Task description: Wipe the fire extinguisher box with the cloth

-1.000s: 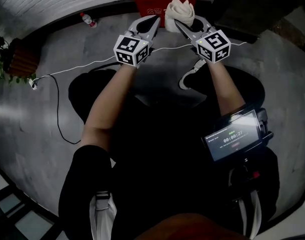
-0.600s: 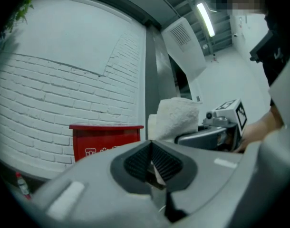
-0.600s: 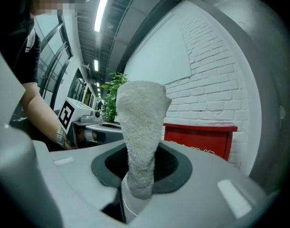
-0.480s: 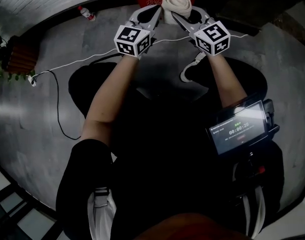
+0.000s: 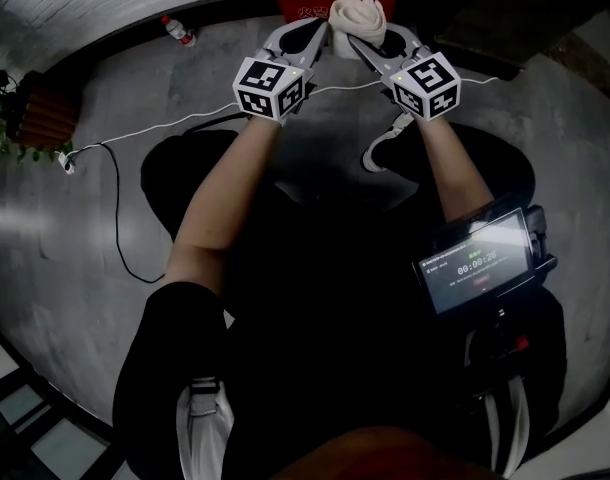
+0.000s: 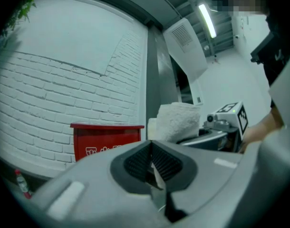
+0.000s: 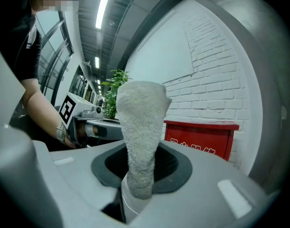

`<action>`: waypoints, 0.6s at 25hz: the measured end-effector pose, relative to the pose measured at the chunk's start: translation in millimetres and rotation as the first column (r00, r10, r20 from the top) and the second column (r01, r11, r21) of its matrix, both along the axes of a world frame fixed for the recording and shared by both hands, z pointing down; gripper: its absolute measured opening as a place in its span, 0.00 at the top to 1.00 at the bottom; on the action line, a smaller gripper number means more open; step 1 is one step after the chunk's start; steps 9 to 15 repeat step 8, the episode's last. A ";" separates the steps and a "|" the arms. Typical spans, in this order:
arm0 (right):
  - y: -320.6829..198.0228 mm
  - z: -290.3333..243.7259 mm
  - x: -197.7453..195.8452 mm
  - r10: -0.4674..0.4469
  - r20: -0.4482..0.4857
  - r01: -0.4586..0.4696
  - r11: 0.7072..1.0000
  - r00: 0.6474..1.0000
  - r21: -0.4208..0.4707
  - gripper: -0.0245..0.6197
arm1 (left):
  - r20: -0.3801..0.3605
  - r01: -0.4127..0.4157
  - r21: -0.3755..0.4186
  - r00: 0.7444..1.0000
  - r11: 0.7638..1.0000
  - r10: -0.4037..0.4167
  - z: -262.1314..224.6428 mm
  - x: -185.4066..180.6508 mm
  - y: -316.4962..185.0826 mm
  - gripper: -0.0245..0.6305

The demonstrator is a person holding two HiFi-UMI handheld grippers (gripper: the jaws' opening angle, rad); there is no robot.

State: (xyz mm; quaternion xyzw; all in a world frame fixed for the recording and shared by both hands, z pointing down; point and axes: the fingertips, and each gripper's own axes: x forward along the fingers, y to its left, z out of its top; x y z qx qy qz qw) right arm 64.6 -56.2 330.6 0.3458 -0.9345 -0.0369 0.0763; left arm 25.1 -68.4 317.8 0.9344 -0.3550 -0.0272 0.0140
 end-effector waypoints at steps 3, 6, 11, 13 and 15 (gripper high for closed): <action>-0.8 0.8 0.9 0.003 -0.001 -0.003 1.000 1.000 -0.003 0.81 | 0.001 -0.002 -0.003 1.000 1.000 0.002 1.1 0.7 -0.9 0.96; -0.7 2.6 1.6 0.005 0.001 -0.005 1.000 1.000 -0.012 0.81 | 0.003 -0.001 -0.008 1.000 1.000 0.001 3.7 0.2 -0.2 0.96; -0.1 4.3 1.8 0.005 0.003 -0.005 1.000 1.000 -0.019 0.81 | 0.002 0.000 -0.013 1.000 1.000 0.000 5.6 -0.3 1.0 0.96; -0.1 4.3 1.8 0.005 0.003 -0.005 1.000 1.000 -0.019 0.81 | 0.002 0.000 -0.013 1.000 1.000 0.000 5.6 -0.3 1.0 0.96; -0.1 4.3 1.8 0.005 0.003 -0.005 1.000 1.000 -0.019 0.81 | 0.002 0.000 -0.013 1.000 1.000 0.000 5.6 -0.3 1.0 0.96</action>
